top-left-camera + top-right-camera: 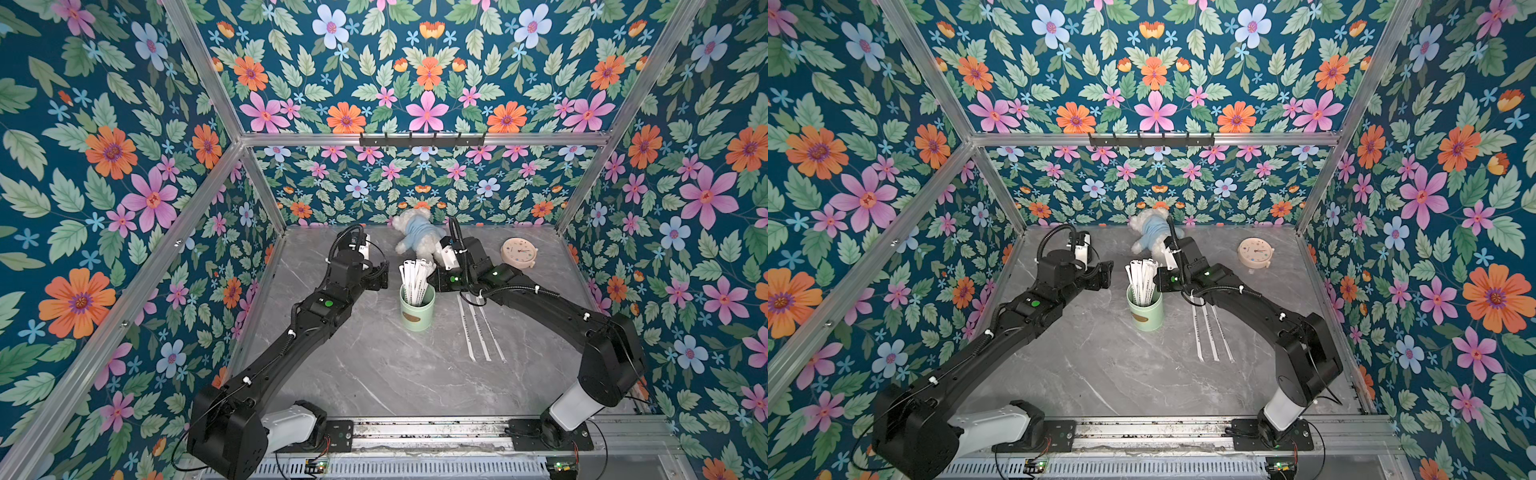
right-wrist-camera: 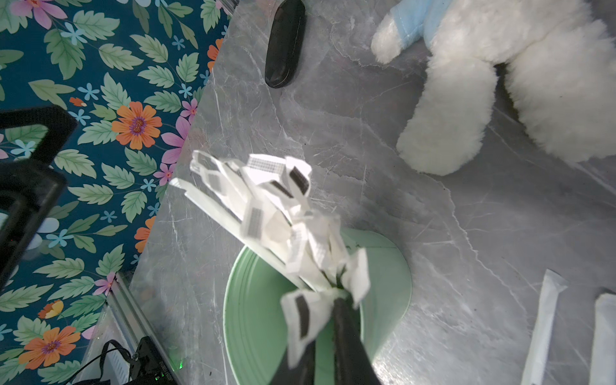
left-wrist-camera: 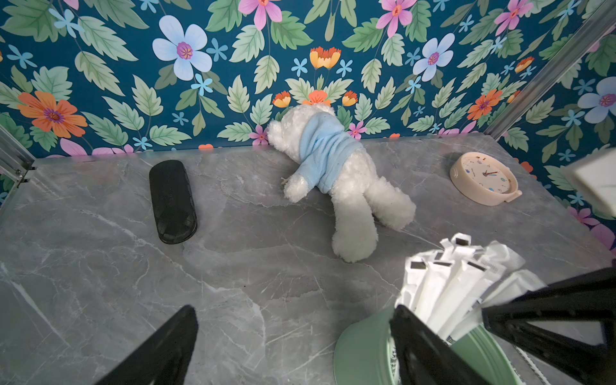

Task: Take the straws out of the storage container
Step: Pick up the straw from the container.

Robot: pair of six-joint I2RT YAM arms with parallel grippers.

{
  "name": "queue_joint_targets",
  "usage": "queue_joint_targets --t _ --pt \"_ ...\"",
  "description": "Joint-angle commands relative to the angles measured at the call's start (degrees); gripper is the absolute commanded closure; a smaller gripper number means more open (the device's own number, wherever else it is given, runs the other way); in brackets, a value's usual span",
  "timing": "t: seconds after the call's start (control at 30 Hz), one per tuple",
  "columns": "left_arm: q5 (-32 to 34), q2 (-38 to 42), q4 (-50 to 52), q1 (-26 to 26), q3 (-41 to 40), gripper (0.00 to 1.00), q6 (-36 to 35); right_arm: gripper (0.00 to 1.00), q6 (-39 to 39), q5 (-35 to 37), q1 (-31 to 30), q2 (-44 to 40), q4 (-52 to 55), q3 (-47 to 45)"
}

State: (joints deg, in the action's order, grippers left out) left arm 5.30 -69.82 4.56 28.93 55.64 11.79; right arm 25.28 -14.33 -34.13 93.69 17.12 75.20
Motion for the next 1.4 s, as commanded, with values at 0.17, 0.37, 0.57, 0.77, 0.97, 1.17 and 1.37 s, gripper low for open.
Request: queue_joint_targets --t 0.17,0.37,0.57,0.77,0.97,1.17,1.37 --pt "0.52 0.39 -0.16 -0.02 0.00 0.08 -0.72 0.81 -0.48 0.48 -0.08 0.70 1.50 1.94" --pt "0.76 0.36 -0.16 -0.01 -0.02 0.07 -0.87 0.81 -0.72 0.26 -0.01 3.02 1.93 2.87" --pt "0.74 0.34 -0.16 -0.03 -0.14 0.07 -0.94 0.84 -0.84 0.09 -0.04 3.22 1.99 2.83" --pt "0.76 0.39 -0.16 -0.01 -0.11 0.08 -0.89 0.86 -0.88 0.13 -0.01 2.50 2.03 2.46" --pt "0.79 0.29 -0.16 -0.01 -0.05 0.08 -0.89 0.87 -1.44 0.26 -0.14 1.74 3.24 2.32" --pt "0.68 0.21 -0.16 -0.03 0.00 0.08 -0.96 0.87 -2.24 1.22 -0.67 -1.35 4.92 2.06" --pt "0.72 0.21 -0.16 -0.06 -0.06 0.08 -0.89 0.87 -3.04 1.84 -0.94 -2.19 6.38 2.41"
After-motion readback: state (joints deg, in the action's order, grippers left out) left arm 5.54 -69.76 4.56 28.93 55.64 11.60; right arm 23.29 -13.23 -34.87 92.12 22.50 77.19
